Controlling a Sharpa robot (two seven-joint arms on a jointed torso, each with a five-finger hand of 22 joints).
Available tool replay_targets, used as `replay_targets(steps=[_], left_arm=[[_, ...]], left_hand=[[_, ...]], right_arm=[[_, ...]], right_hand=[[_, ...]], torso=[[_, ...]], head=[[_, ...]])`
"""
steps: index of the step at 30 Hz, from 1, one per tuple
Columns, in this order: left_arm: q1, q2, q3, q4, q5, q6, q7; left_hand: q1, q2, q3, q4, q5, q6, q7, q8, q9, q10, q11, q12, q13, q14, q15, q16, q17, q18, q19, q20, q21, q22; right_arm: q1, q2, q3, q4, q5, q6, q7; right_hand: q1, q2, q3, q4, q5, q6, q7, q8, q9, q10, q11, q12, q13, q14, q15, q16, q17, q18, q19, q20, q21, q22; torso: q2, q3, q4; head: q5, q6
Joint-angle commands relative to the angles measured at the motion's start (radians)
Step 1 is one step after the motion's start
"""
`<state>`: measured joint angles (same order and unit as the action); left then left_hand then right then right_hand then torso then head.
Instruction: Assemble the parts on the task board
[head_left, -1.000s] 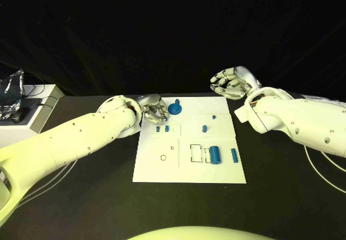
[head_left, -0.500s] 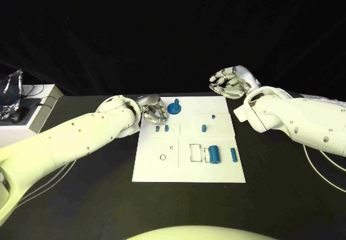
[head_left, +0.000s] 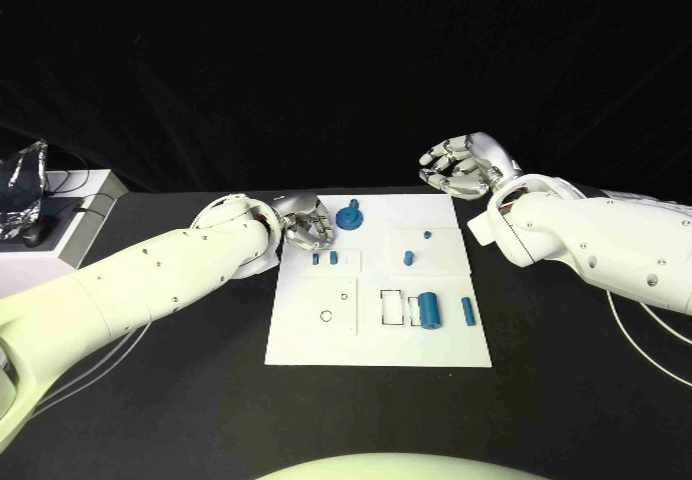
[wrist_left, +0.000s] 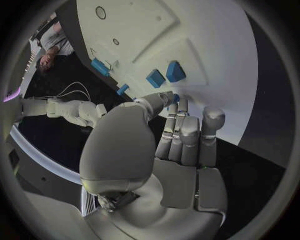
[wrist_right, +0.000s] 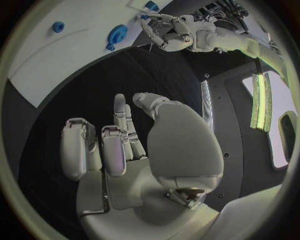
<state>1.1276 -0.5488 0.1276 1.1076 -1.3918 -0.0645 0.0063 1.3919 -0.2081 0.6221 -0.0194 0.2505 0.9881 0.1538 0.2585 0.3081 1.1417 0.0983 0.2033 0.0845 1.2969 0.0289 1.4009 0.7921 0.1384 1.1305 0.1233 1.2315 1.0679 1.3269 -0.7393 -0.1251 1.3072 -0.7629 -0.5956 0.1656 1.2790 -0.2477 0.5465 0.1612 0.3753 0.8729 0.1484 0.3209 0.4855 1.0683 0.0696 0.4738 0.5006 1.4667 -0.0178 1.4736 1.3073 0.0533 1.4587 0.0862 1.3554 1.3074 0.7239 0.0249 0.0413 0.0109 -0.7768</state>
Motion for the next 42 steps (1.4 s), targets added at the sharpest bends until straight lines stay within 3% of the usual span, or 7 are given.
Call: replay_targets(steps=[1,15,27,42], left_arm=[[-0.004,0.000,-0.002,-0.001,-0.008,0.002,-0.007],[-0.004,0.003,-0.002,0.000,0.001,-0.034,-0.005],[-0.004,0.000,-0.002,-0.001,0.002,-0.019,-0.021],[-0.004,-0.006,-0.002,0.003,0.014,-0.020,-0.030]], left_hand=[[-0.004,0.005,-0.009,-0.001,-0.003,-0.006,0.001,-0.003,-0.001,-0.010,-0.001,0.004,0.001,-0.007,-0.002,-0.003,0.000,-0.005,-0.008,0.002,-0.004,0.000],[-0.005,0.022,-0.019,0.001,-0.002,-0.005,0.001,-0.007,0.000,-0.013,-0.004,0.032,0.019,-0.005,-0.004,0.002,0.002,-0.006,-0.002,0.001,-0.002,0.004],[0.000,0.046,-0.014,0.002,0.001,-0.001,0.004,-0.011,0.000,-0.036,-0.001,0.049,0.032,-0.013,-0.003,-0.001,-0.013,-0.004,-0.012,0.001,-0.010,-0.007],[-0.004,0.059,-0.008,0.003,-0.001,-0.012,0.006,-0.023,-0.003,-0.055,0.001,0.073,0.050,-0.017,-0.001,0.000,-0.015,-0.004,-0.012,0.003,-0.010,-0.007]], right_arm=[[0.000,0.002,0.001,-0.001,-0.007,0.010,0.009],[-0.001,0.004,0.001,-0.003,-0.006,0.012,0.010],[-0.001,0.004,0.001,-0.003,-0.006,0.012,0.010],[-0.001,0.002,0.001,-0.004,-0.005,0.013,0.010]], right_hand=[[-0.010,0.003,0.000,-0.004,0.001,0.005,0.002,-0.004,0.001,0.003,-0.002,-0.005,-0.001,0.065,0.007,0.003,0.081,-0.007,0.043,0.002,-0.004,0.142],[-0.010,0.003,0.000,-0.004,0.001,0.005,0.002,-0.004,0.001,0.003,-0.002,-0.005,-0.001,0.065,0.007,0.003,0.081,-0.007,0.043,0.002,-0.004,0.142],[-0.012,0.004,-0.001,-0.003,0.001,0.005,0.002,-0.004,0.001,0.004,-0.002,-0.007,-0.004,0.064,0.007,0.002,0.081,-0.007,0.043,0.002,-0.005,0.142],[-0.013,0.004,-0.001,-0.003,0.001,0.005,0.002,-0.005,0.001,0.004,-0.002,-0.008,-0.005,0.064,0.007,0.002,0.081,-0.007,0.042,0.002,-0.005,0.142]], torso=[[0.001,0.0009,-0.0007],[0.002,0.0024,-0.0009],[0.001,0.0010,0.0002],[0.001,0.0000,0.0009]], head=[[0.000,0.001],[0.002,0.003],[0.003,0.002],[0.002,0.001]])
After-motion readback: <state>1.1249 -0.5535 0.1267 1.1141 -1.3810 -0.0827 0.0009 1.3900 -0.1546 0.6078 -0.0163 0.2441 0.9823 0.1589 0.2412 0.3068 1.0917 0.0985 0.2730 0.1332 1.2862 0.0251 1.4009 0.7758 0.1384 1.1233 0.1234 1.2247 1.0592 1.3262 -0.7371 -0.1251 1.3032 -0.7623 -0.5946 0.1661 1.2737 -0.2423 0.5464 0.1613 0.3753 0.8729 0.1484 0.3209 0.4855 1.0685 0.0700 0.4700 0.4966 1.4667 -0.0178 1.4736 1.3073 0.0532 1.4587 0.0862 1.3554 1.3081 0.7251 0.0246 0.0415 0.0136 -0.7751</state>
